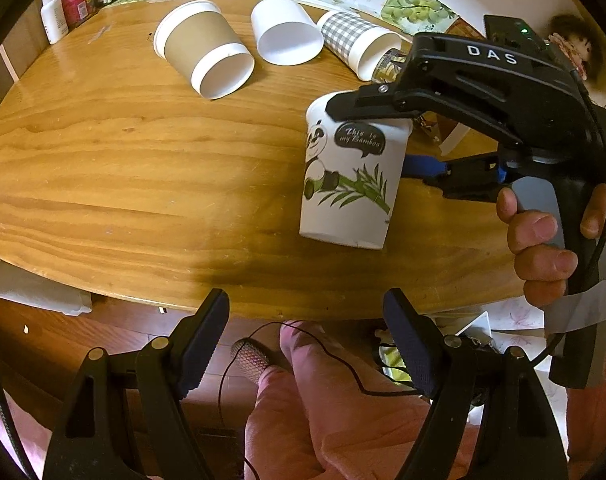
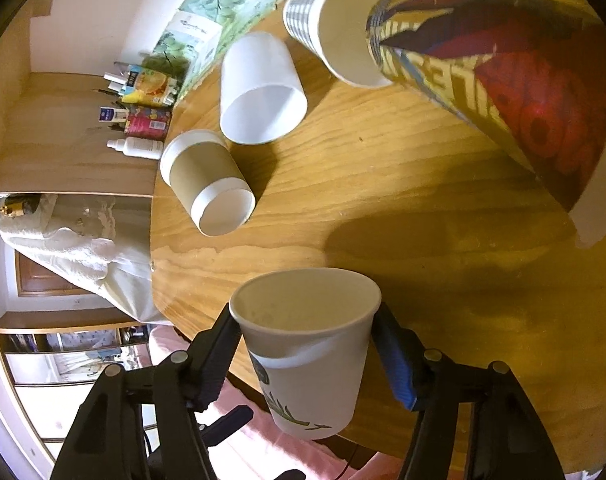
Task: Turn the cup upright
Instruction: 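Open the left gripper and pull it away while the right gripper holds the cup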
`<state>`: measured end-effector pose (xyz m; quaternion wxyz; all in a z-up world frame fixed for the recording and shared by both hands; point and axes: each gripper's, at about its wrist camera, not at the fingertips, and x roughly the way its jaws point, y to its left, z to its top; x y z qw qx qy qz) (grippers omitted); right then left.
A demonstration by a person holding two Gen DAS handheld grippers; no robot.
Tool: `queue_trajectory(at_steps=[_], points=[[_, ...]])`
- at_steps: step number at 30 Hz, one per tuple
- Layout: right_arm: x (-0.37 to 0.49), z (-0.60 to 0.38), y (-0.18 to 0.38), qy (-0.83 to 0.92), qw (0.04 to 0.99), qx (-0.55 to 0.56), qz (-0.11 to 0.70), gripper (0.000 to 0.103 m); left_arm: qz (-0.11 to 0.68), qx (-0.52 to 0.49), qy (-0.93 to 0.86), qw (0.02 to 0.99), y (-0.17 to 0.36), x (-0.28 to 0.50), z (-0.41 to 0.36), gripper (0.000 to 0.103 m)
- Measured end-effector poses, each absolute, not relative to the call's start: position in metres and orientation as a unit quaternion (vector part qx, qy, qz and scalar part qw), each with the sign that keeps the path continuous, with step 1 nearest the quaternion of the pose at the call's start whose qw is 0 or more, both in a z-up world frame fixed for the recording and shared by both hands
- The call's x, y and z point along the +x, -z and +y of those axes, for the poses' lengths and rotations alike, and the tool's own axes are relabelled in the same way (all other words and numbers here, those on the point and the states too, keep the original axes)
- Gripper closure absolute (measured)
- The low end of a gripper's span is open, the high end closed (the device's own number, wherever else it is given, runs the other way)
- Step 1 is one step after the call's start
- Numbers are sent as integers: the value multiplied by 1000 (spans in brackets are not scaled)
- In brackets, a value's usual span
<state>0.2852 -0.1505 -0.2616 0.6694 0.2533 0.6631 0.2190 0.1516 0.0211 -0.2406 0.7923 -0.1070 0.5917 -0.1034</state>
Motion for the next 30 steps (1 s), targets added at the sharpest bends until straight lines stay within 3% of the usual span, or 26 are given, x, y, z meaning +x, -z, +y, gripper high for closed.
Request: queue_trajectory(at_steps=[13,23,30], points=[[270,-162,224,-205,780,165,568,37,605,-87,112,784,246,147,16,21],[232,-152,206,-179,890,33,418,37,610,-80,107,781,250,144,17,21],[199,-149,207,-167,939,11,300,37,617,-76,94,777,253,140,25,21]])
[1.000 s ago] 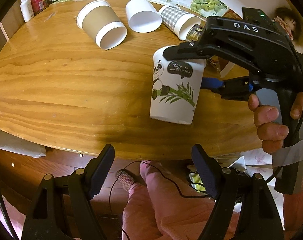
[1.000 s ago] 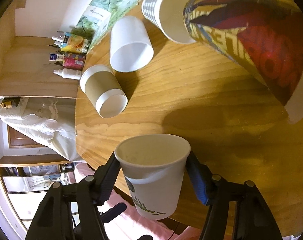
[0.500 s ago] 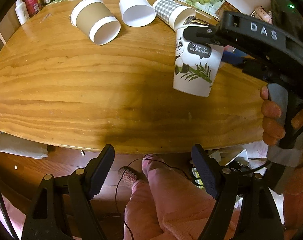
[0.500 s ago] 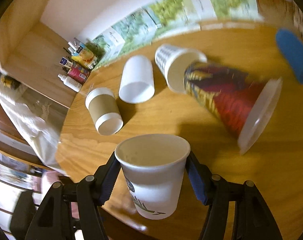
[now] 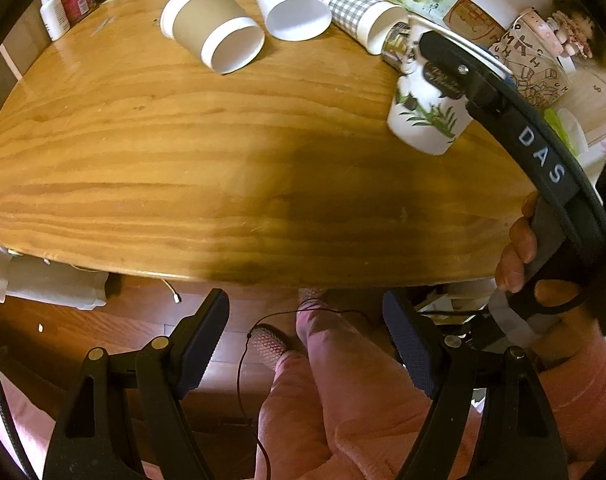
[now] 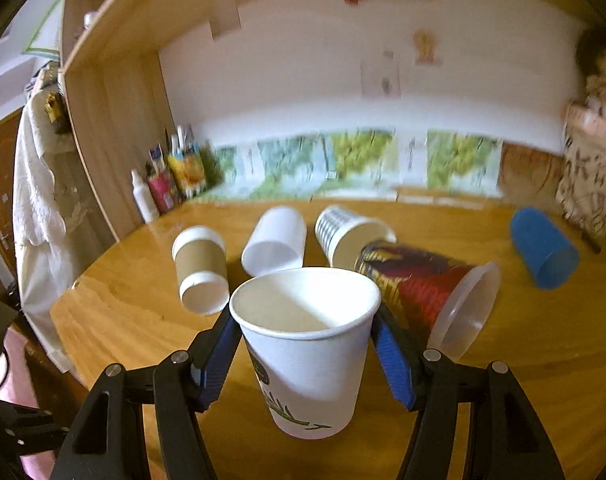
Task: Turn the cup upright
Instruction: 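Open the left gripper and pull it away while the right gripper holds the cup, then lower the held cup, opening up, onto the desk with the right gripper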
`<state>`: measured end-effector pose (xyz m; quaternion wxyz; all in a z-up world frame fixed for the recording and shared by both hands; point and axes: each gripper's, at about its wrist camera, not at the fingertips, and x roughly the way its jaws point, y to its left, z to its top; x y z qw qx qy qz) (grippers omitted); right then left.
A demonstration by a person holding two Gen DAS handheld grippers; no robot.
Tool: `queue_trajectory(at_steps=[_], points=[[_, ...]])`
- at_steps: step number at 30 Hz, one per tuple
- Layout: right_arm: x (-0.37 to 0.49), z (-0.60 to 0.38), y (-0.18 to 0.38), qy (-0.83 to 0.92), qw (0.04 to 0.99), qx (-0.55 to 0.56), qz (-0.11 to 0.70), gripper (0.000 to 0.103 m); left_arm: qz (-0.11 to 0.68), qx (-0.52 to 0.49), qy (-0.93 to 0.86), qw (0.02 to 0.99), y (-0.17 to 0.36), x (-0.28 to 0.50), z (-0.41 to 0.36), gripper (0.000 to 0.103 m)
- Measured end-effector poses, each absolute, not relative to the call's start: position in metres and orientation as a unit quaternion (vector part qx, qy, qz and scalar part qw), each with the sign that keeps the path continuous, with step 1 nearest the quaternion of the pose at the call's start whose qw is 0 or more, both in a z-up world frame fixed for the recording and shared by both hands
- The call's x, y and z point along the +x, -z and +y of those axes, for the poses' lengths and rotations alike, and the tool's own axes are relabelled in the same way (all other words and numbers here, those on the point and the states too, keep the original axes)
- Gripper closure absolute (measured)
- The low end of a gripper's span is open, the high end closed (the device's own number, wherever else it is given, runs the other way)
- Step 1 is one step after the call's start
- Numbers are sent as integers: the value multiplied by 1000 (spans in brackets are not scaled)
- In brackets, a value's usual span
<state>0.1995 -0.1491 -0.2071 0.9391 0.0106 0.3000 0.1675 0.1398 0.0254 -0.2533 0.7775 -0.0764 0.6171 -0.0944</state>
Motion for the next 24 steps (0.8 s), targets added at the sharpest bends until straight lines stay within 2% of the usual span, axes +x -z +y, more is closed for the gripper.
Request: queue_trajectory(at_steps=[8,24], points=[[183,-148,220,-146,959,2,242,37,621,-74,78,776,256,137,31,21],[169,-144,237,-144,963,-8,226,35,627,-57,76,773,258,134,32,21]])
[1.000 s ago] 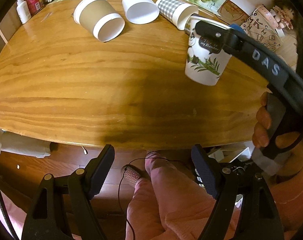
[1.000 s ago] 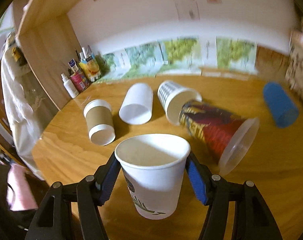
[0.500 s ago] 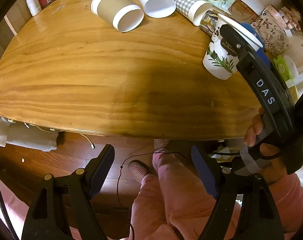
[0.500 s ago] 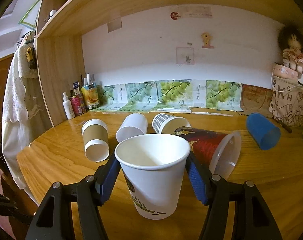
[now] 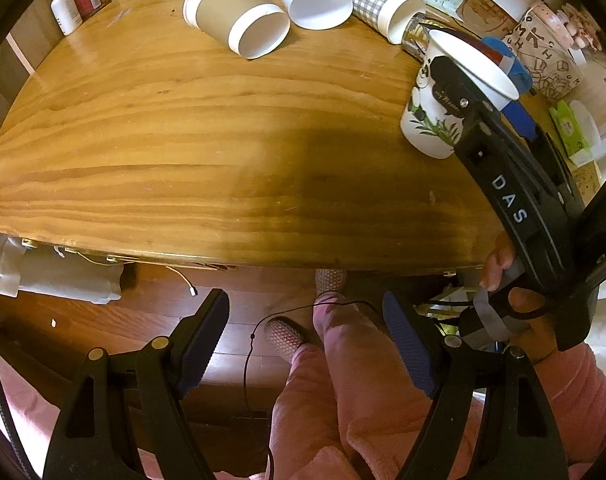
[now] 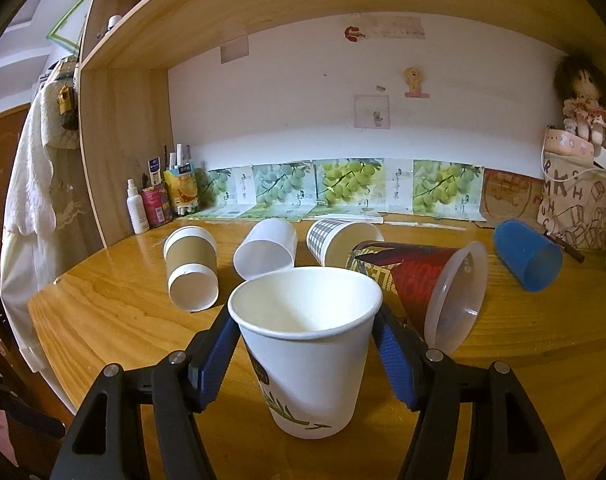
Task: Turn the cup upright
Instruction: 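Lower the held cup, opening up, onto the desk with the right gripper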
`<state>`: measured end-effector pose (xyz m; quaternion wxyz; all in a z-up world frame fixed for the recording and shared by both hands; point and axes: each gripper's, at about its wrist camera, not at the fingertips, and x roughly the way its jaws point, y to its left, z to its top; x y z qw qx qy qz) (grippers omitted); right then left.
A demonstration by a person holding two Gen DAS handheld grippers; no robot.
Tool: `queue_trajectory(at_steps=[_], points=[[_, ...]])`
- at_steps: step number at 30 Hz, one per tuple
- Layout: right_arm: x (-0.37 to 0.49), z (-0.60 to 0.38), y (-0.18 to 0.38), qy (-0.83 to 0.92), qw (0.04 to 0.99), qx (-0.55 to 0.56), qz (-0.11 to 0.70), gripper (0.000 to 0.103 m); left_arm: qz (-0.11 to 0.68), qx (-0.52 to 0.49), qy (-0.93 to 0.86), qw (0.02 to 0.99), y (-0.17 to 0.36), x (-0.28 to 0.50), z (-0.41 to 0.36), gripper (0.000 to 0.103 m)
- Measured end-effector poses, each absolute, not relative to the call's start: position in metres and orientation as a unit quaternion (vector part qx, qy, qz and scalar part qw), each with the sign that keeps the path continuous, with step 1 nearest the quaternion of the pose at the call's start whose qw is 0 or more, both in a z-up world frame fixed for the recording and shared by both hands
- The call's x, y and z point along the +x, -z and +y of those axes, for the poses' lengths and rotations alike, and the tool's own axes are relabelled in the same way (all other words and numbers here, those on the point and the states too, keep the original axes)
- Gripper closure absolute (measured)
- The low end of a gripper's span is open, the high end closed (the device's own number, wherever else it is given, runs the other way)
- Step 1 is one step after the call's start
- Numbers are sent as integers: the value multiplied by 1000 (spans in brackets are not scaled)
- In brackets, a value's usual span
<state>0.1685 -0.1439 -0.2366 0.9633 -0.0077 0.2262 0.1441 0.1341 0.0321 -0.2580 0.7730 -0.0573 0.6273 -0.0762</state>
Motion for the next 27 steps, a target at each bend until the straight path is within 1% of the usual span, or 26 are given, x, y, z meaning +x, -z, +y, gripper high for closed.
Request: queue_trajectory(at_steps=[15,19,27], points=[[160,-141,238,-161,956,-20,245,33,624,-62,81,774,256,131,34,21],[158,-140,240,-169,951,-23,258,23,623,-61,81,776,256,130,35,21],[144,-140,249,-168,939,-49,297,22,618,-54,82,780,255,130,38,21]])
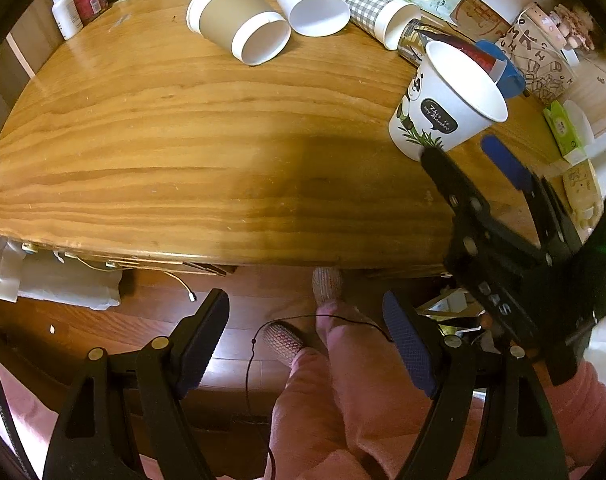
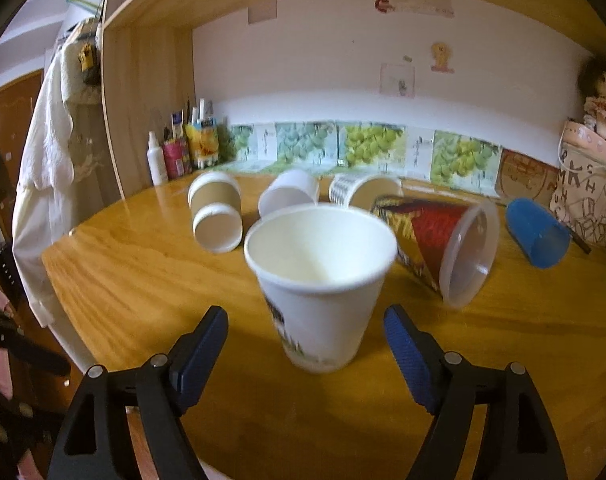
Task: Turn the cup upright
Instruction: 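Lower the held cup, opening up, onto the desk with the right gripper, then open the right gripper and release the upright cup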
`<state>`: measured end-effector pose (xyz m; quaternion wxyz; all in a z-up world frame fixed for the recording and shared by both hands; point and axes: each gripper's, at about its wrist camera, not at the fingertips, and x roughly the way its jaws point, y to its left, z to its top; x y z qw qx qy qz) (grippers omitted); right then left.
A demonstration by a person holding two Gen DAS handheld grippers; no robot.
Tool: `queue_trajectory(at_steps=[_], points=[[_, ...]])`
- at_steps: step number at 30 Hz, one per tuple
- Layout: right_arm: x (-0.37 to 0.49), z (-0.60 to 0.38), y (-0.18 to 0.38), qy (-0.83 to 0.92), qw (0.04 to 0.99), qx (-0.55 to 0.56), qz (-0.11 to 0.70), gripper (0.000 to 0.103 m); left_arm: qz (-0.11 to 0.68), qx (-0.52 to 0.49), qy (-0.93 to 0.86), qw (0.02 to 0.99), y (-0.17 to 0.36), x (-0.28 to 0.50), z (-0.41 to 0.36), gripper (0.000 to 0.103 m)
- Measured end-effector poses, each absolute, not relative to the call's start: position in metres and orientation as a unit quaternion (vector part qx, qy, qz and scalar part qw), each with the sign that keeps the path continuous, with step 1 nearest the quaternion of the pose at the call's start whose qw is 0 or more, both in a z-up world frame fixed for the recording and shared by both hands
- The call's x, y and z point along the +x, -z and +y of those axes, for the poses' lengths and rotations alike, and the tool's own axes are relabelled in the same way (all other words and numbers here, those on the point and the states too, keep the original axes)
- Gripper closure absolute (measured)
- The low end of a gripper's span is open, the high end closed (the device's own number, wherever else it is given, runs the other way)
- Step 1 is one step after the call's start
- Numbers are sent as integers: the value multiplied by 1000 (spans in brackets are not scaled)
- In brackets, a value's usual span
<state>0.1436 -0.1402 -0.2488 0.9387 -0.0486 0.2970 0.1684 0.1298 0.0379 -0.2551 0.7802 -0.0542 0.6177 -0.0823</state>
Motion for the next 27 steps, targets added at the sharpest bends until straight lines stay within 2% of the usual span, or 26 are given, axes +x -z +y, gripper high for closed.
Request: queue_trajectory(at_steps=[5,10,21,27], points=[[132,-152,247,-151,931,-50,330,21,612,-47,77,786,244,137,39,21],[122,-171,222,-119,931,-36,345,21,577,-20,76,813,207,150,37,21],[123,-207,120,-46,934,51,350,18,481,-24,68,874,112,170,40,21],[128,-201,77,-45,942,68,326,17,447,-74,42,891,96,159,53,21]])
